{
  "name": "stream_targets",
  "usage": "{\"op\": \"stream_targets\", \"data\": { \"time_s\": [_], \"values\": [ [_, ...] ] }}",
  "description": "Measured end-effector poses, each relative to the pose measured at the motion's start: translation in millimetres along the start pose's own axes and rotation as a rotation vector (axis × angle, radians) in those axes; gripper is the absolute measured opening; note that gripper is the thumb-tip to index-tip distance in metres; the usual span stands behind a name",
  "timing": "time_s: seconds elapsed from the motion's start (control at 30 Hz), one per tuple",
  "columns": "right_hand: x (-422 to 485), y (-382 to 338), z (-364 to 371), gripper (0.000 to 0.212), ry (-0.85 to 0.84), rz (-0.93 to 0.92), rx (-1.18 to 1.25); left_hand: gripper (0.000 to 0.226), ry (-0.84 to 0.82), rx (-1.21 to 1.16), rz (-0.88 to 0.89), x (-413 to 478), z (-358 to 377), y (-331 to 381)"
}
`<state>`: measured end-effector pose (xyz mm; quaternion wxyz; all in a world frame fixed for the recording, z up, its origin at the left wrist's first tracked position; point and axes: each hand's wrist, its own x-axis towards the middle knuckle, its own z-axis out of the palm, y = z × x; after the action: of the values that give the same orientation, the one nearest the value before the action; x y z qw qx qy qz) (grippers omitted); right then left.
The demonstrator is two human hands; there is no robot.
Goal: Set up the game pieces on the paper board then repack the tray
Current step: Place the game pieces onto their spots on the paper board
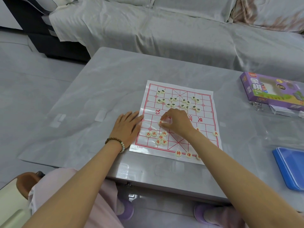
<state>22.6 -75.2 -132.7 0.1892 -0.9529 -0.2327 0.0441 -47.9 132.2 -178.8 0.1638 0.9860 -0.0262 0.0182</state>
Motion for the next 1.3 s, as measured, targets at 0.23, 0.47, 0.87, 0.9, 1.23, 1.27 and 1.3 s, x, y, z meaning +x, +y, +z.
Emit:
{"op": "stream_targets", "data": {
  "time_s": [0.23,0.47,0.87,0.9,1.23,1.27,1.3],
  "values": [
    [-10,-12,-4,0.03,0.016,-0.008,0.073,0.072,0.002,0.017,-0.001,2,4,-3],
    [-25,-29,-3,0.022,-0.064,-0.068,0.082,0.074,0.012,0.002,0.0,1,2,-2],
    [-68,-7,2,0.035,-0.074,0.043,-0.081,0.073,0.017,-0.022,0.005,0,1,-1],
    [-69,-8,4,0.035,-0.062,0.045,-0.075,0.073,0.017,-0.023,0.005,0,0,-1],
    [-38,-19,-13,0.024,0.078,0.055,0.151,0.073,0.02,-0.037,-0.034,0,-2,1],
    [-28,-25,-13,0.024,0.067,0.035,0.149,0.071,0.018,-0.038,-0.05,-1,-3,2],
    [-18,-31,-11,0.024,0.049,0.014,0.132,0.067,0.017,-0.046,-0.067,-1,-5,2]
  ]
}}
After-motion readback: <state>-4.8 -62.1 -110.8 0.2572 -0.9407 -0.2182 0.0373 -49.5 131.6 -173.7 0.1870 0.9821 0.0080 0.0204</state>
